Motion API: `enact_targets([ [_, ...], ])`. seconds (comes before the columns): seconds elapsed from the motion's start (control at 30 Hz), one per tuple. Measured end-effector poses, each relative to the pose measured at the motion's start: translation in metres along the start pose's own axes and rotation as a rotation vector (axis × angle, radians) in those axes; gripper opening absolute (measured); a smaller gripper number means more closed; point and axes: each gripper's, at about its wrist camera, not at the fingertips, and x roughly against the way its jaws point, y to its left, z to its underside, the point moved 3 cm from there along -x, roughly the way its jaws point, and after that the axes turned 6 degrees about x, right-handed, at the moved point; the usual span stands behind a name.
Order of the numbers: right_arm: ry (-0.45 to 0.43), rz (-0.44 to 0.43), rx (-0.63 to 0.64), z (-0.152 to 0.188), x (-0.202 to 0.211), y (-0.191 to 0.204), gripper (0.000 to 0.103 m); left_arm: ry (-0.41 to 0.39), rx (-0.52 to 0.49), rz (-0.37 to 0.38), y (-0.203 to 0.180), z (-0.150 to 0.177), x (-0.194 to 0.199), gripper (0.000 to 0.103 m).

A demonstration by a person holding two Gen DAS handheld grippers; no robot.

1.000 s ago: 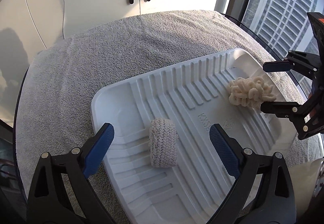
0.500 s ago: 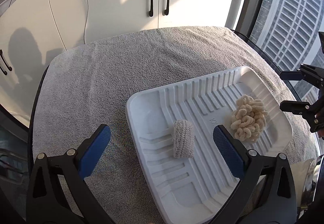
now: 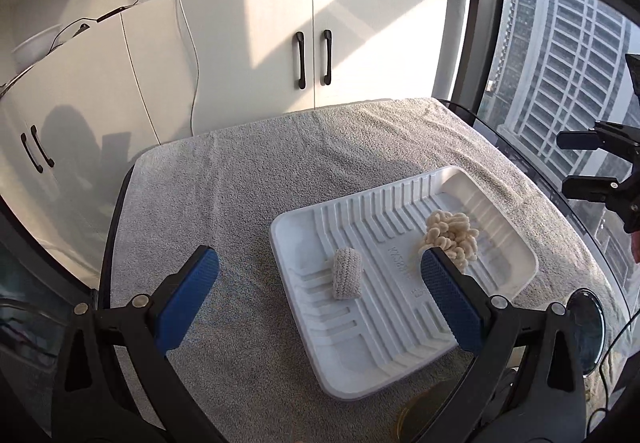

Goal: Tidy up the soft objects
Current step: 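Move both open grippers back toward the remaining soft items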

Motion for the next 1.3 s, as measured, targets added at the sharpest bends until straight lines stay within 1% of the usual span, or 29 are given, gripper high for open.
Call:
enact_targets([
  [0.17, -0.066, 0.002, -0.005, -0.003, 0.042, 0.018, 0.082, -0.094, -0.009, -0.006, -0.006, 0.001, 0.051, 0.103],
  [0.3, -0.119, -0.002, -0.003, 0.001, 0.077, 0.034, 0.084, -0.153, -0.008, -0.001, -0.009, 0.008, 0.092, 0.103],
  [0.4, -0.146, 0.001, -0.003, 0.006, 0.102, 0.047, 0.084, -0.182, -0.004, -0.006, -0.01, 0.015, 0.118, 0.103],
  [0.6, -0.195, 0.0, 0.004, 0.023, 0.152, 0.074, 0.085, -0.242, 0.014, 0.016, -0.017, 0.038, 0.174, 0.103],
  [0.77, -0.239, 0.003, 0.021, 0.044, 0.191, 0.105, 0.087, -0.29, 0.01, 0.039, -0.03, 0.067, 0.215, 0.103],
  [0.9, -0.274, 0.016, 0.046, 0.068, 0.215, 0.137, 0.091, -0.298, -0.002, 0.056, -0.043, 0.097, 0.236, 0.103],
  [1.03, -0.277, 0.014, 0.052, 0.093, 0.221, 0.163, 0.093, -0.279, 0.005, 0.08, -0.055, 0.127, 0.245, 0.103],
  [1.2, -0.265, 0.016, 0.042, 0.128, 0.219, 0.19, 0.093, -0.24, 0.012, 0.089, -0.067, 0.169, 0.241, 0.103],
  [1.3, -0.242, 0.018, 0.002, 0.152, 0.209, 0.2, 0.093, -0.203, 0.032, 0.092, -0.072, 0.197, 0.231, 0.103],
])
